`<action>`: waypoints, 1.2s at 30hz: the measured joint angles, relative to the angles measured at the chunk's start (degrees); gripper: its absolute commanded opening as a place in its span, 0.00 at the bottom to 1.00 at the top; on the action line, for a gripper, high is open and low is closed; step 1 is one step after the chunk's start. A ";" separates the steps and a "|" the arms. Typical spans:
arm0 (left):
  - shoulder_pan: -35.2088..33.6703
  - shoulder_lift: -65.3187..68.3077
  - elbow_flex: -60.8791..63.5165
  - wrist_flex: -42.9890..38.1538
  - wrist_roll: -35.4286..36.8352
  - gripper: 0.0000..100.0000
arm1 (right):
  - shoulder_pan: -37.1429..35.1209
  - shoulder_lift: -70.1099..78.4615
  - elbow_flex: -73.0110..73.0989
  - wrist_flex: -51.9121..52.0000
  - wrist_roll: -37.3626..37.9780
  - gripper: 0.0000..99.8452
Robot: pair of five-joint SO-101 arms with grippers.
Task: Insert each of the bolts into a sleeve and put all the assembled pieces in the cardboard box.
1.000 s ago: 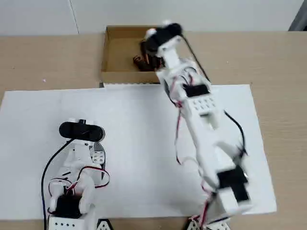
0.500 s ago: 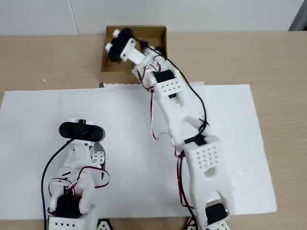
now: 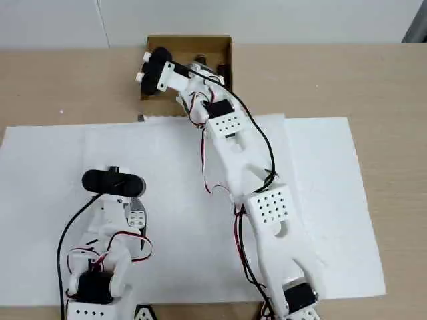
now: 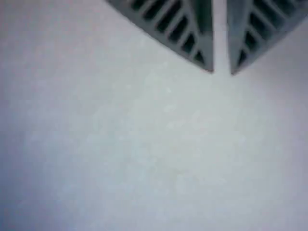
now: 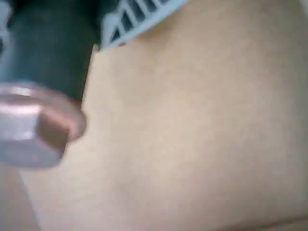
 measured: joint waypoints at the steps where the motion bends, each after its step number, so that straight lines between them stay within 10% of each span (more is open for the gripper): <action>1: 0.00 0.00 0.00 0.00 0.00 0.01 | 0.00 0.00 0.00 0.00 0.00 0.19; 19: 0.00 0.00 0.00 0.00 0.00 0.01 | 0.00 -0.09 -1.32 0.62 0.00 0.20; 26: 0.00 0.00 0.00 0.00 0.00 0.01 | 0.09 -0.18 -5.36 0.62 0.00 0.00; 36: 0.00 0.00 0.00 0.00 0.00 0.01 | 1.49 -4.92 -15.38 15.82 0.09 0.00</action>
